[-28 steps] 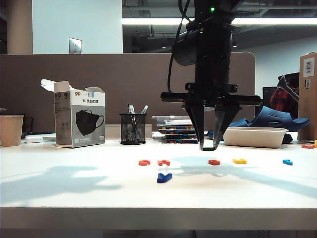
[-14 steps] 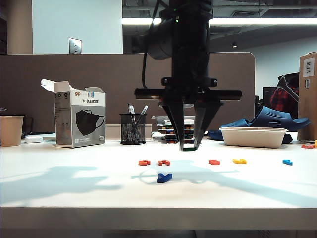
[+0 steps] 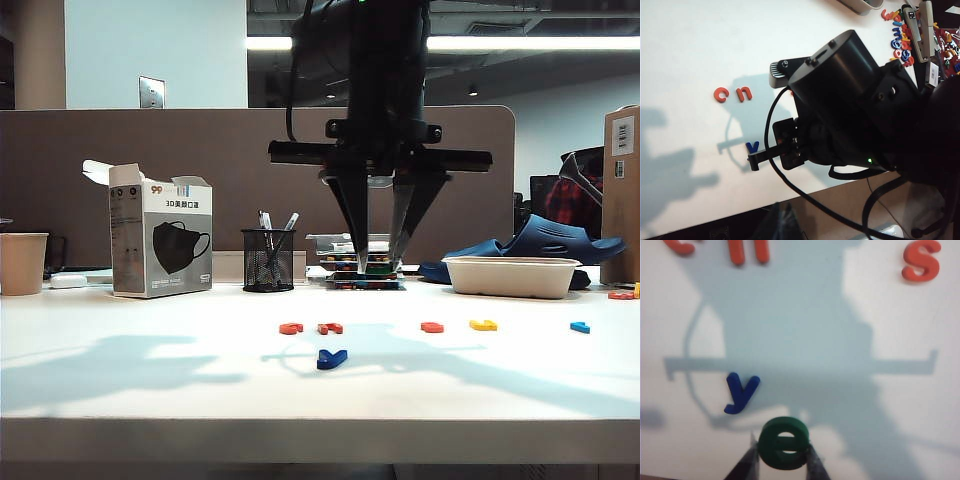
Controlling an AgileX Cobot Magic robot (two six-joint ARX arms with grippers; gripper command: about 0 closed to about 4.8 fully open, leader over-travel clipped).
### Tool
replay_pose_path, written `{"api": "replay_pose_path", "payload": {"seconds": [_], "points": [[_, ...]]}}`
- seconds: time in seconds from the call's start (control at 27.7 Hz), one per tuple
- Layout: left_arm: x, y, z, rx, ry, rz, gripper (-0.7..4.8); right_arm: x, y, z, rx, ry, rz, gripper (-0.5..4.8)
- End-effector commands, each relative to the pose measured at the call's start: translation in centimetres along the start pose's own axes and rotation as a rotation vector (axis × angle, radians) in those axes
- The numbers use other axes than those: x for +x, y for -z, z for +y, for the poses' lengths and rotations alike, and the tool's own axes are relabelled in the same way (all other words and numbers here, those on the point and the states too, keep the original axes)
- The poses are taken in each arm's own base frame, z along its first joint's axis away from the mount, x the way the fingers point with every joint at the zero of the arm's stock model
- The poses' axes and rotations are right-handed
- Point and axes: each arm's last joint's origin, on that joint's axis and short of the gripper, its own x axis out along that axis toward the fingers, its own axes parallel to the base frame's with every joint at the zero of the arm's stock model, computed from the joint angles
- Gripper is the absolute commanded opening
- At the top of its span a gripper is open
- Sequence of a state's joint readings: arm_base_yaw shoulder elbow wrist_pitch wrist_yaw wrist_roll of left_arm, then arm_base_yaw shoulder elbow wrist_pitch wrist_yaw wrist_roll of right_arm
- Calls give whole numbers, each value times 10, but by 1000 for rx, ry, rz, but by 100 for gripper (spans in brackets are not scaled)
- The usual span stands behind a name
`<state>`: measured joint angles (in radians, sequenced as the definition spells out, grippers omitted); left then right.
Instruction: Select the appropriate letters from the row of letter magnets placed on the table to arrange into the word "yes".
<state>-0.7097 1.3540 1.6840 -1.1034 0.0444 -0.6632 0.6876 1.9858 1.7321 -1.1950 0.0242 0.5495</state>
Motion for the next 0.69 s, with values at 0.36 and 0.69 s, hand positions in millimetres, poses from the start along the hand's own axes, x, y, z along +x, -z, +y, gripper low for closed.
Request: {"api": "replay_pose_path", "payload": {"seconds": [0.36, 0.69], "points": [[-2, -1, -1, 5, 8, -8, -5, 13, 4, 1, 20, 12, -12, 116], [-2, -1, -1, 5, 7, -8, -5, 45, 15, -5, 19, 31, 29, 116]]}}
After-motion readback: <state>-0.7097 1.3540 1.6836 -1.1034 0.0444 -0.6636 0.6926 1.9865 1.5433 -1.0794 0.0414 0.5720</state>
